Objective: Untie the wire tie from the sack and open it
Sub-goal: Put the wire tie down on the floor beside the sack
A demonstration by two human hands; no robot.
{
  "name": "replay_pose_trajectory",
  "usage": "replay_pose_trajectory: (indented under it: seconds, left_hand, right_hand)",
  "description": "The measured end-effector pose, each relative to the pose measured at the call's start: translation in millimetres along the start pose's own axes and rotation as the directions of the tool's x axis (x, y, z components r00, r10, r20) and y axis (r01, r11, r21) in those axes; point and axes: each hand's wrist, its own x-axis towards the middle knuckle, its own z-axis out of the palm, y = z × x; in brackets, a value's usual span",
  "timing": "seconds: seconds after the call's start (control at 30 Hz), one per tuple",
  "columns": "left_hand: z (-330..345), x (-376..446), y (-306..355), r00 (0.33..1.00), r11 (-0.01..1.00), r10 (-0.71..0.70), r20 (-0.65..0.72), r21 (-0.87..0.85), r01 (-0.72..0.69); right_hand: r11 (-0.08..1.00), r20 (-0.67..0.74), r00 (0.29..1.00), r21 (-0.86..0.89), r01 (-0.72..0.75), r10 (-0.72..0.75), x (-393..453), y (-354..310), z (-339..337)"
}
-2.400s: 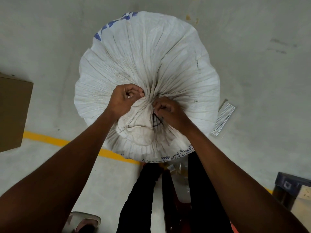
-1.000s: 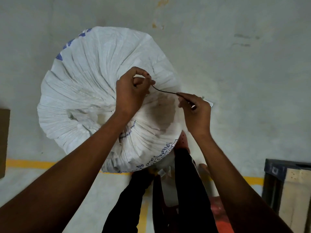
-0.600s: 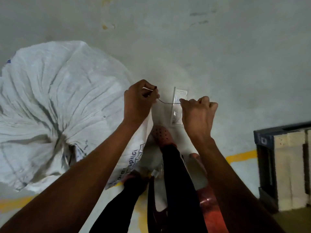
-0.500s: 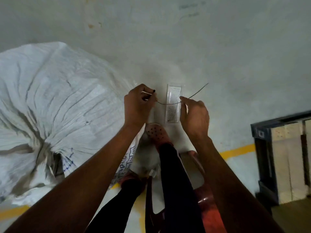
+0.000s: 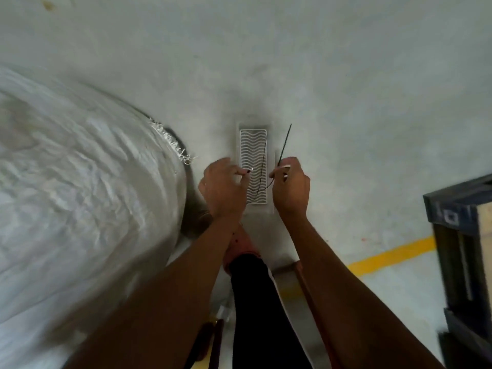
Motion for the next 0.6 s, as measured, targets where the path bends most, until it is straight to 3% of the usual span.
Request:
replay_pose_trajectory:
  seconds: [0.1, 0.23, 0.37, 0.5, 0.6]
  left_hand:
    - [38, 18, -23, 0.996, 0.989, 0.077, 0.037, 0.121, -0.081]
    - [79, 33, -52, 0.990, 0.966, 0.106, 0.097, 0.227, -0.126]
    - [103, 40, -62, 0.975, 0.947, 0.192, 0.114, 0.238, -0.215]
    - [113, 45, -67, 0.962, 0.925, 0.272, 0.020, 0.269, -0.267]
    - [114, 48, -69, 0.978, 0.920, 0.201, 0.059, 0.333, -0.209]
  right_hand:
    - [0.991, -0.020, 1.000, -0.134, -0.002, -0.001, 25, 30, 29]
    - [0.926, -0.002, 0.991, -0.357, 0.126, -0.135, 43, 66, 60]
    - [0.909, 0.047, 0.984, -0.376, 0.177, -0.172, 58, 91, 81]
    - [0.856, 0.089, 0.972, -0.461, 0.234, -0.217, 62, 101, 89]
    - [0.828, 0.113, 0.970, -0.506, 0.243, -0.216, 63, 106, 91]
